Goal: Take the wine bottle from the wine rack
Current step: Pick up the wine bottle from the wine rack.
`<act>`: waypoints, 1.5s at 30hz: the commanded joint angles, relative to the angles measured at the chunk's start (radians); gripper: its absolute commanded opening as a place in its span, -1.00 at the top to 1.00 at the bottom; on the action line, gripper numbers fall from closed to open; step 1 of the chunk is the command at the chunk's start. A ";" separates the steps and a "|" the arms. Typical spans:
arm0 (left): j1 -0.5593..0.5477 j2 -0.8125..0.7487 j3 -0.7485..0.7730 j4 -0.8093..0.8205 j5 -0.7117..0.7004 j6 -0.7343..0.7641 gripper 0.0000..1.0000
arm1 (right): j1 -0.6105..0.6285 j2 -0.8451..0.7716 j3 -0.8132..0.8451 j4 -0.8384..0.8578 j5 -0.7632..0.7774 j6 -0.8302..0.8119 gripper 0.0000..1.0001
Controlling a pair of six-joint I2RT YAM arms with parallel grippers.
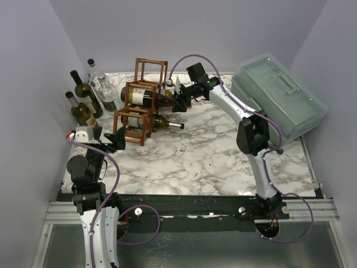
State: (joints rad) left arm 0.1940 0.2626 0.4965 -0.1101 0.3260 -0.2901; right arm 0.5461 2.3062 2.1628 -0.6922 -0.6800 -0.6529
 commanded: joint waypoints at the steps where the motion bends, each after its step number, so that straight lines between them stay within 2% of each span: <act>1: -0.001 -0.010 -0.011 -0.013 -0.015 0.014 -0.97 | 0.008 0.037 0.028 -0.014 -0.049 -0.028 -0.10; 9: -0.001 -0.010 -0.012 -0.014 -0.019 0.016 -0.97 | 0.007 0.056 0.036 -0.007 -0.075 -0.033 0.07; 17: -0.001 -0.006 -0.012 -0.013 -0.018 0.018 -0.97 | 0.008 0.056 0.013 0.023 -0.090 -0.021 0.16; 22: -0.001 -0.004 -0.013 -0.013 -0.018 0.020 -0.97 | 0.008 0.050 0.000 0.030 -0.091 -0.024 0.34; 29: 0.000 -0.003 -0.012 -0.013 -0.018 0.023 -0.98 | 0.009 0.008 -0.054 0.066 -0.090 -0.031 0.72; 31: 0.000 -0.002 -0.013 -0.013 -0.018 0.023 -0.97 | 0.009 -0.002 -0.059 0.074 -0.080 -0.029 0.75; 33: 0.000 -0.003 -0.013 -0.013 -0.019 0.023 -0.97 | 0.008 -0.008 -0.059 0.079 -0.071 -0.023 0.70; 39: 0.001 -0.002 -0.013 -0.013 -0.019 0.025 -0.97 | 0.009 -0.014 -0.061 0.085 -0.064 -0.011 -0.06; 42: 0.001 -0.003 -0.013 -0.014 -0.019 0.025 -0.97 | 0.009 -0.012 -0.062 0.083 -0.062 -0.012 -0.25; 45: 0.000 -0.004 -0.013 -0.015 -0.021 0.026 -0.97 | 0.008 -0.010 -0.062 0.080 -0.059 -0.017 -0.30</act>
State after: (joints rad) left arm 0.1940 0.2626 0.4950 -0.1139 0.3237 -0.2787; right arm 0.5468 2.3203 2.1204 -0.5964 -0.7277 -0.6666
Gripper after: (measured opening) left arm 0.987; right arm 0.644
